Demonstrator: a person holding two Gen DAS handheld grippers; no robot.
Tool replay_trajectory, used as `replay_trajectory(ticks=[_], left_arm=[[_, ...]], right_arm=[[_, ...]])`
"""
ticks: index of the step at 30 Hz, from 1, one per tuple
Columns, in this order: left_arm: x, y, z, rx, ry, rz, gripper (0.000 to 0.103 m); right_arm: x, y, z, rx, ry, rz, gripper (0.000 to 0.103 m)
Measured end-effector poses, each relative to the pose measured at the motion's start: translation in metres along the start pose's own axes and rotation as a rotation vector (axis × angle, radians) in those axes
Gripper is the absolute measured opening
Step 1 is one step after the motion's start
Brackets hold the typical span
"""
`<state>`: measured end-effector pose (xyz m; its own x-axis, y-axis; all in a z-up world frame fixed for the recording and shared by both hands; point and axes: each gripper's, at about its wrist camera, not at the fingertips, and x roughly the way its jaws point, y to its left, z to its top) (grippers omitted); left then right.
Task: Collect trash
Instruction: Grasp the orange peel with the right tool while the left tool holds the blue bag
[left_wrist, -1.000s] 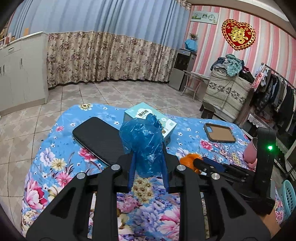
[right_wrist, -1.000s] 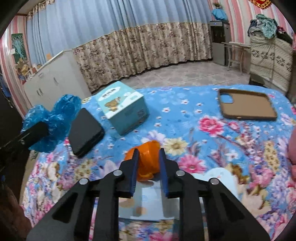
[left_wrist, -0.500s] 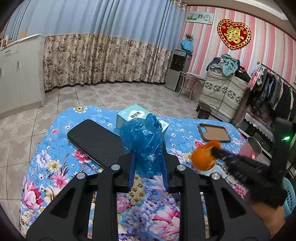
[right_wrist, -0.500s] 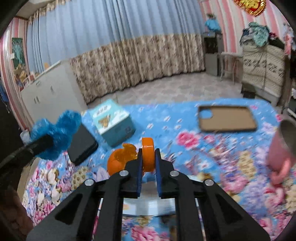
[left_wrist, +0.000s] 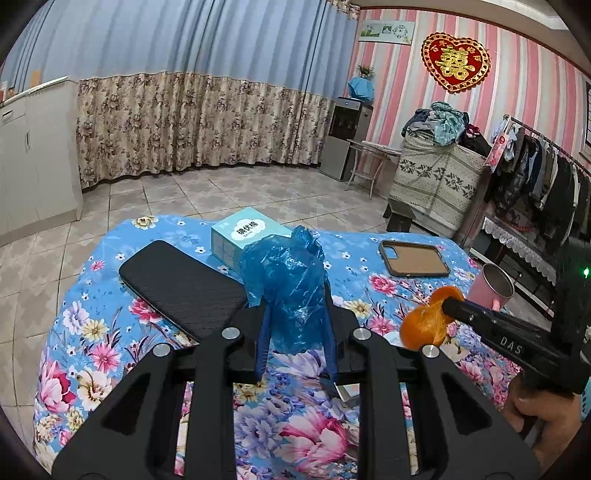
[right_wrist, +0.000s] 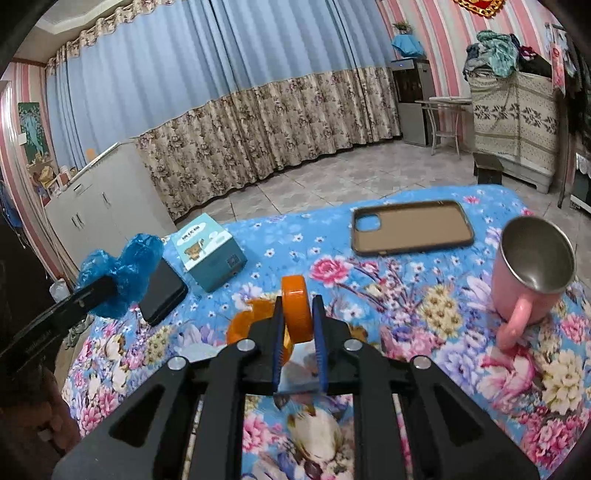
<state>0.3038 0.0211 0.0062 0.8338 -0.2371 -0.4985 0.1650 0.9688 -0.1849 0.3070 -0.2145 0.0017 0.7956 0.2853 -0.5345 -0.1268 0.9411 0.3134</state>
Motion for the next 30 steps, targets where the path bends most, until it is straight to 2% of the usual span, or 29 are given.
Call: replay_trajectory(ticks=[8,11,14,16,18,19,22,25,30], left_arm=[[0.000,-0.001,0.000,0.002,0.002,-0.001,0.022],[-0.001,-0.002,0.000,0.008,0.003,-0.002,0.022],[-0.002,-0.005,0.001,0.013,0.004,-0.003,0.022],[-0.003,-0.006,0.001,0.009,0.003,-0.006,0.022],[-0.003,-0.007,0.002,0.013,0.004,-0.006,0.022],[-0.003,-0.007,0.002,0.013,0.005,-0.006,0.022],[-0.002,-0.007,0.002,0.014,0.006,-0.006,0.022],[-0.002,-0.007,0.002,0.012,0.007,-0.006,0.022],[0.000,-0.002,0.001,0.006,0.006,0.000,0.022]], right_arm=[[-0.005,-0.014,-0.005,0.038,0.008,0.015,0.016],[-0.008,-0.017,-0.006,0.025,-0.002,-0.014,0.013],[-0.008,-0.017,-0.006,0.012,0.013,-0.006,0.013],[-0.009,-0.018,-0.008,0.005,0.017,-0.017,0.017],[-0.008,-0.020,-0.012,0.014,0.026,-0.014,0.038],[-0.007,-0.020,-0.012,0.013,0.026,-0.014,0.040],[-0.007,-0.015,-0.012,-0.009,0.016,-0.009,0.040],[-0.004,-0.012,-0.008,-0.032,0.002,-0.063,0.040],[0.002,-0.009,-0.011,-0.018,0.041,0.016,0.039]])
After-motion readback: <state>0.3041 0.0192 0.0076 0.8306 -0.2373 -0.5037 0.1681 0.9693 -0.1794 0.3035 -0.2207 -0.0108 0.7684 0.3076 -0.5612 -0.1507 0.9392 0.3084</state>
